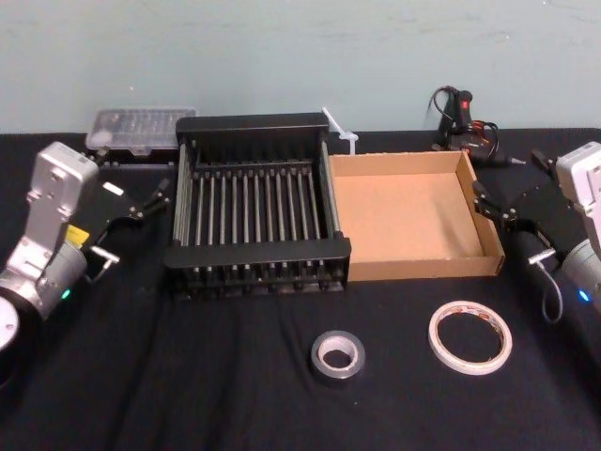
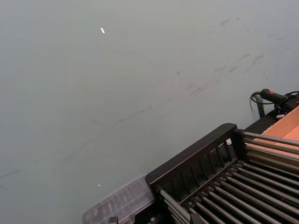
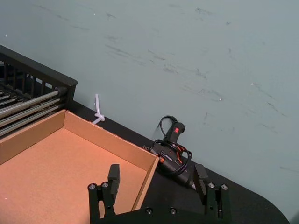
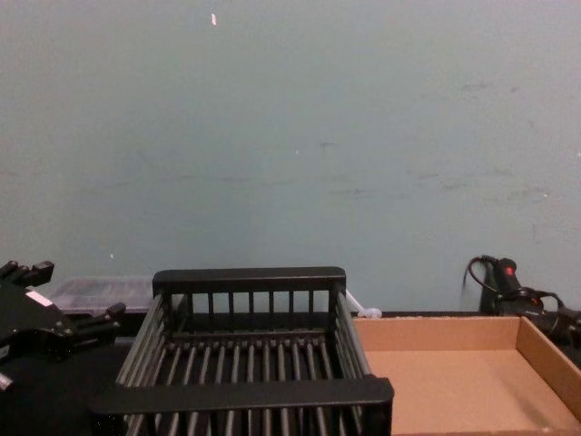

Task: Pick up the white tape and place it into the black box , Pick up the silver tape and place it into the brown box.

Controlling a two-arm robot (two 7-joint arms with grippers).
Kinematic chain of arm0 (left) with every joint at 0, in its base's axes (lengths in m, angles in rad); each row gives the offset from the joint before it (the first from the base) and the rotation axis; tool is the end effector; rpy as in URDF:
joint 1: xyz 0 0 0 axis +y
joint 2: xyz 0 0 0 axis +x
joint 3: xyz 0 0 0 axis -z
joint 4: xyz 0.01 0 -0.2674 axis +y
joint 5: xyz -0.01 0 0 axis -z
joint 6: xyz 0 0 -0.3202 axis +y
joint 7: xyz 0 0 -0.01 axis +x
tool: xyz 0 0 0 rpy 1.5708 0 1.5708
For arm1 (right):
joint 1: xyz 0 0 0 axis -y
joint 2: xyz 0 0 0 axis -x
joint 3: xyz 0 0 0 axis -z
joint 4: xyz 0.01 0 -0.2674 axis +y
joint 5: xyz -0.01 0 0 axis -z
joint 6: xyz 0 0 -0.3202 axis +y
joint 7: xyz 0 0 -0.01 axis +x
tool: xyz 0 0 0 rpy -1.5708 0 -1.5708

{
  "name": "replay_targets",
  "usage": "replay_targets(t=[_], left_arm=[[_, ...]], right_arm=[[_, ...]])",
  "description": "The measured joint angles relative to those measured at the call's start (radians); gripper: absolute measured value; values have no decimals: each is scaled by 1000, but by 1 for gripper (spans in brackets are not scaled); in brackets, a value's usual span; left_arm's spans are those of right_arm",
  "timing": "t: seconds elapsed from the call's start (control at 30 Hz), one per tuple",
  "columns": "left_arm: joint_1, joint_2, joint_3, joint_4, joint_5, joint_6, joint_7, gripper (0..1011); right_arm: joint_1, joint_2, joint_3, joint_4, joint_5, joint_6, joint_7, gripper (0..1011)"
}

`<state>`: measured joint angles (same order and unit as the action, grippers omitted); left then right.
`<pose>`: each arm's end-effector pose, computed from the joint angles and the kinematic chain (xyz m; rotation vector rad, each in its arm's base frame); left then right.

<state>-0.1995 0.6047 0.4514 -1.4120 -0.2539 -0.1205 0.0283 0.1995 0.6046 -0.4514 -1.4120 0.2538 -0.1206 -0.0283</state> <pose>0.3652 0.0668 -0.2862 0.3045 -0.2850 1.2480 0.3652 -0.0668 -0.2862 -0.3044 -0.2851 -1.2479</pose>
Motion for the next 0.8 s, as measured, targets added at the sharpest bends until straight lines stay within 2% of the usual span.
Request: replay_targets(t=[0.8], left_arm=[[0, 0, 0, 0, 0, 0, 0, 1001]], right_arm=[[0, 0, 0, 0, 0, 0, 0, 1002]])
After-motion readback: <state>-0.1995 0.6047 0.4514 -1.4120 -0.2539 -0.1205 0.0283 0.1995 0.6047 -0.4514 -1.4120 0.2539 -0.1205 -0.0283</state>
